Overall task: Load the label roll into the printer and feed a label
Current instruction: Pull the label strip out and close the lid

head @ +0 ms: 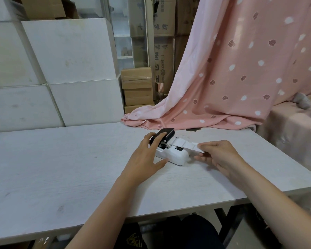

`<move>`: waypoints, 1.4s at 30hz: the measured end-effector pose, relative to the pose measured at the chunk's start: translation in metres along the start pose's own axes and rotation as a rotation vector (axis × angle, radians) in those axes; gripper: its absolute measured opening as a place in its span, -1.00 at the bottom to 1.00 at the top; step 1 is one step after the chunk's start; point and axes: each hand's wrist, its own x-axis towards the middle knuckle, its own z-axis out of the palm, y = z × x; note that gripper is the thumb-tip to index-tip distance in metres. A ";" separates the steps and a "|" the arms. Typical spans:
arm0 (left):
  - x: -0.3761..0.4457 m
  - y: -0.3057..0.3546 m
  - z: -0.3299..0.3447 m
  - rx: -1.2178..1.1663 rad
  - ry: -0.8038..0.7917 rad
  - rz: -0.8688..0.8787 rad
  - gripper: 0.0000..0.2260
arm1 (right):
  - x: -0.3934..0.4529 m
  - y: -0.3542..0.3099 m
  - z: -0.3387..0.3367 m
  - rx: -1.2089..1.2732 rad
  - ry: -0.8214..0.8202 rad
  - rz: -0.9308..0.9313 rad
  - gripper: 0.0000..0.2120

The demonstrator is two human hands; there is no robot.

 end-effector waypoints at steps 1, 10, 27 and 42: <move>0.000 0.000 0.000 0.001 0.000 0.000 -0.23 | -0.001 -0.001 -0.001 0.027 -0.012 0.023 -0.81; 0.000 0.000 0.000 0.007 0.005 0.024 -0.27 | -0.002 -0.004 -0.002 0.230 -0.022 0.124 -0.78; 0.005 0.011 0.007 0.064 0.051 0.064 -0.41 | -0.006 -0.019 -0.007 0.242 -0.001 0.083 -0.72; 0.007 0.024 0.011 0.174 0.083 0.005 -0.44 | -0.008 -0.020 -0.003 0.271 -0.049 0.082 -0.87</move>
